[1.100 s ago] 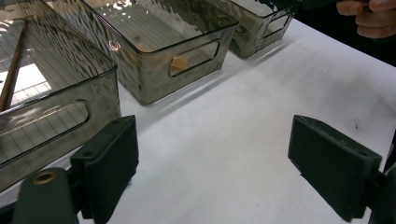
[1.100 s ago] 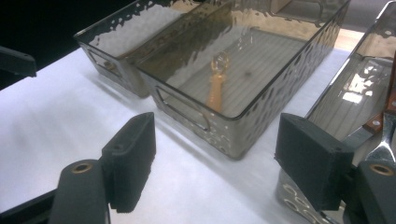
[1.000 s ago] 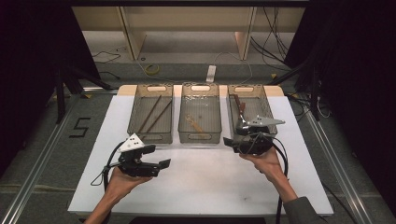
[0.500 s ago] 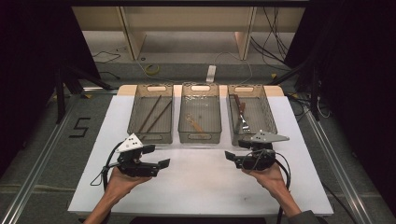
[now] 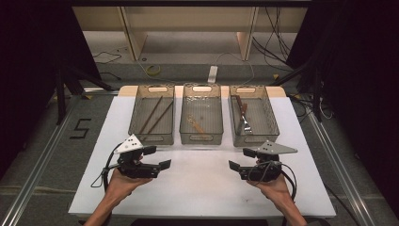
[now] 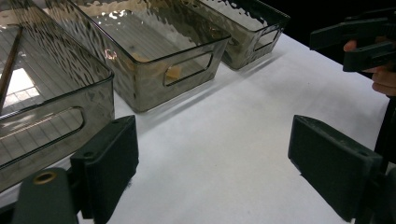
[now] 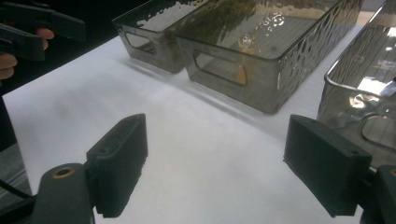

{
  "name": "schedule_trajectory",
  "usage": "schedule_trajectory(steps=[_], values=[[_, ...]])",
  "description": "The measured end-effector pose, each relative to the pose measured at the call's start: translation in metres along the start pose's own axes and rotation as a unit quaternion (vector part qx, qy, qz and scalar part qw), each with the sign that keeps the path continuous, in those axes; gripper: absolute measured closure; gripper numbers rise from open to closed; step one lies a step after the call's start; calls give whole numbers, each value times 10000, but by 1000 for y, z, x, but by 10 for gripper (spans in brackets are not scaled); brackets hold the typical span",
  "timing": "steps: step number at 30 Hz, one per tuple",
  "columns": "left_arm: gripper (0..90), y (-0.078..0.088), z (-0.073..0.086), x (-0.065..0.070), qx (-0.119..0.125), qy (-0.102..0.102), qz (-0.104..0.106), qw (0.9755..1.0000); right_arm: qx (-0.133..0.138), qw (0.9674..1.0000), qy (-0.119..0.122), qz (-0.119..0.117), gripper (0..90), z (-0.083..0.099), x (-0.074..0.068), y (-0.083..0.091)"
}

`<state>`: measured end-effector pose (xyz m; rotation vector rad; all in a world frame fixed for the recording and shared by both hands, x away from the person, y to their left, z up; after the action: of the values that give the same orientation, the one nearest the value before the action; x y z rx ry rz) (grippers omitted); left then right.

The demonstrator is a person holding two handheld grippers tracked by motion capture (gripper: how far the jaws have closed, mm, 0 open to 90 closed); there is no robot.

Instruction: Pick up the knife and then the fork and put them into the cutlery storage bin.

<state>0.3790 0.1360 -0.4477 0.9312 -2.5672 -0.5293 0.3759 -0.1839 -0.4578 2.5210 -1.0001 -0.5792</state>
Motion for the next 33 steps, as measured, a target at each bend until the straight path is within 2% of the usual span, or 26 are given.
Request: schedule_trajectory(steps=[19,33], values=[[154,2,3,4,-10,19,78,10000,70,9999,-73,43,200,17,-2,11],[154,2,3,4,-3,15,76,10000,111,9998,-14,145,190,16,0,12]])
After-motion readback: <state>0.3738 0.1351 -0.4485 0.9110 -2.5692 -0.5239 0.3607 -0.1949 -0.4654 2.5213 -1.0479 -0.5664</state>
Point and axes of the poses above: each handheld gripper's, and its own axes: y roughly backward along the jaws, z roughly out of its underside, x roughly to its right, the point moved 6 cm from there along -y, roughly forward along the jaws, and after that the axes turned 2 degrees about -y, right-handed, at the moved point
